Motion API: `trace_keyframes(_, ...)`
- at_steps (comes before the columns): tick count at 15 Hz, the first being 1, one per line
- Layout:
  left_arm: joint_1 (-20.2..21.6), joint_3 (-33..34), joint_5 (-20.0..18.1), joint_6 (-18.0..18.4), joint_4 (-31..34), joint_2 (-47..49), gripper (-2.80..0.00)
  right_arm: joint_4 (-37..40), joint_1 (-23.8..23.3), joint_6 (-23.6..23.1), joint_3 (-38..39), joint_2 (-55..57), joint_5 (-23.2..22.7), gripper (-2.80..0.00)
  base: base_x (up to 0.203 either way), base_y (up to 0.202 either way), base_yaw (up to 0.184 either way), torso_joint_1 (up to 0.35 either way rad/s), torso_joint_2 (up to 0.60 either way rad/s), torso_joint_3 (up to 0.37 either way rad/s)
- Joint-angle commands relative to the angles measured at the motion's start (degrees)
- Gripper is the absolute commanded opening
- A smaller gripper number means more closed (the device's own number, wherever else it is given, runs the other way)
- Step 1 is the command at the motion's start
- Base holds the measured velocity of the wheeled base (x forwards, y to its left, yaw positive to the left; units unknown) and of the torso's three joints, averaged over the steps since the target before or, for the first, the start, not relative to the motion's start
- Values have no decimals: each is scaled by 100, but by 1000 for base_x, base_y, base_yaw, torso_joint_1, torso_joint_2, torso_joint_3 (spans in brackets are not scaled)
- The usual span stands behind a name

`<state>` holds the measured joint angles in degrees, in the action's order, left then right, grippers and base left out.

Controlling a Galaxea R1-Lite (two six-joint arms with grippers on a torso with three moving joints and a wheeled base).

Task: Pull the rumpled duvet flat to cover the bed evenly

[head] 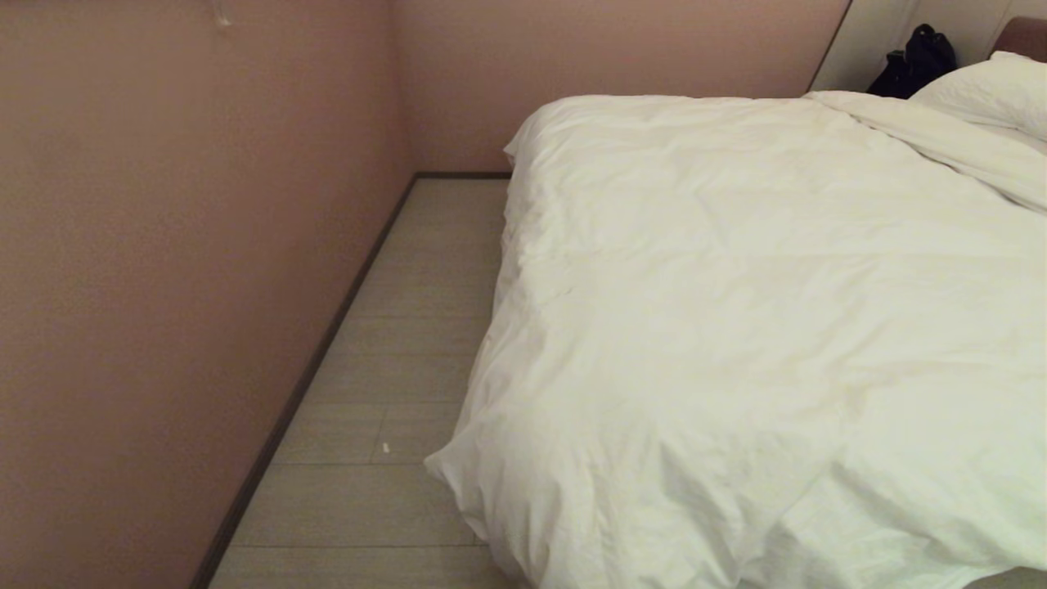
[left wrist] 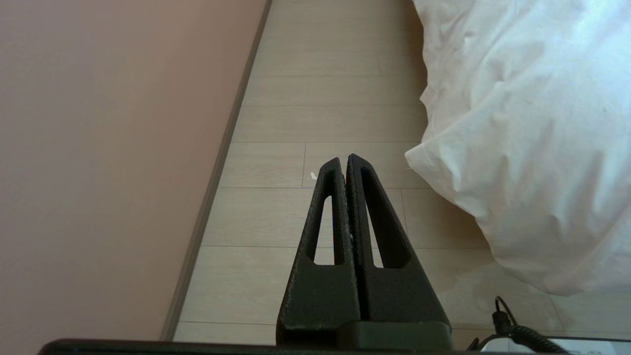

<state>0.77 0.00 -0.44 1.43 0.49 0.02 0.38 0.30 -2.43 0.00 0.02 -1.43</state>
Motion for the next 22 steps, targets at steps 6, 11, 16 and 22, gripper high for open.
trace_keyframes(6, 2, 0, 18, 11, 4, -2, -280, 2, 1, -4, 0, -2, -7, -280, -35, 0, 1, 4, 0, 2)
trace_keyframes(11, 2, 0, 9, 33, 4, -2, -280, 4, -4, -4, 0, -2, -4, -280, -197, 0, 4, 5, 3, 3)
trace_keyframes(16, 2, 0, 9, 24, -5, -2, -280, -3, -4, -4, 0, -2, -7, -280, -53, 0, 1, -2, -2, 3)
trace_keyframes(22, 2, 0, 26, -96, -14, -2, -280, 1, 0, -4, 0, -2, 2, -280, 0, 0, 0, 0, 0, 0)
